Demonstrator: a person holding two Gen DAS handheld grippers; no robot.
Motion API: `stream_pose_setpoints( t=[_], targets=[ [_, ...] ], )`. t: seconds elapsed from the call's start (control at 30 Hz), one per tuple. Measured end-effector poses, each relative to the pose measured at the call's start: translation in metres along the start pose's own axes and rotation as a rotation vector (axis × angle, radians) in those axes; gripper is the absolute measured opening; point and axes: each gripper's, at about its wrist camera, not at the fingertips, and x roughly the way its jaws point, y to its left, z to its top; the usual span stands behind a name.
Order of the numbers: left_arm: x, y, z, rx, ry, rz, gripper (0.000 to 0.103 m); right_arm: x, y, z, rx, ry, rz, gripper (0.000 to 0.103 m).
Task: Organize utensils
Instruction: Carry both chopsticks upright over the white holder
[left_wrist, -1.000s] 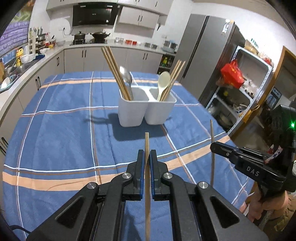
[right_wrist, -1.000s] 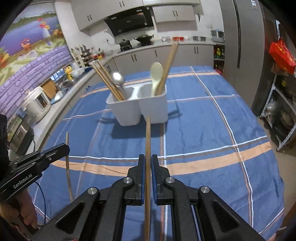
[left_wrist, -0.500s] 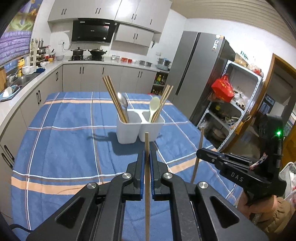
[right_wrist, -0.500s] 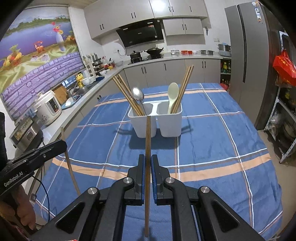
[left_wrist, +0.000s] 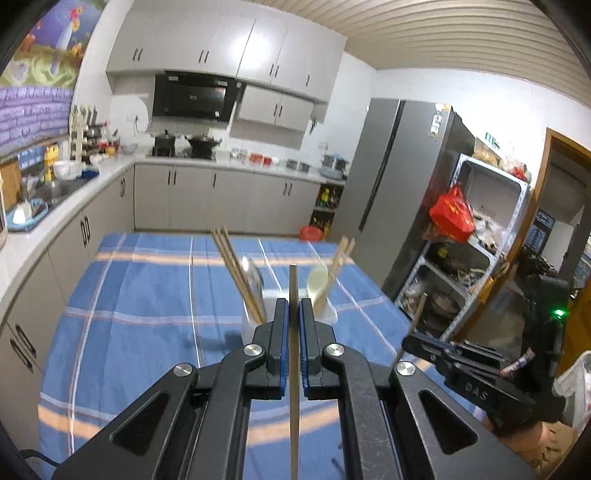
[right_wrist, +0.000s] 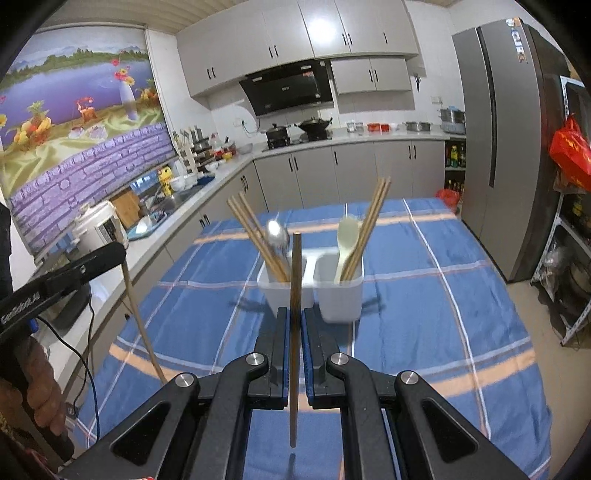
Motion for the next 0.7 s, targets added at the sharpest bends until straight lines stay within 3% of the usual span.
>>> stream_pose_setpoints(
  t=[0.27,0.43,0.57,0.7],
  targets=[
    [0.049,-0.007,0.07,0.013,-0.114,0.045,0.005,0.009,-0.014,0.073,0.003,-0.123,0.02,0.006],
    [0.093,-0.007,0.103,0.013,-0.134,0.087,0.005,0.032,-0.03,0.115,0.022,-0.187,0.0,0.006],
    [0.137,-0.002,0.119,0.012,-0.122,0.127,0.005,0.064,-0.045,0.13,0.049,-0.175,-0.007,0.006],
    [0.182,0.002,0.116,0.025,-0.058,0.151,0.005,0.105,-0.056,0.126,0.057,-0.099,-0.02,0.007]
  ],
)
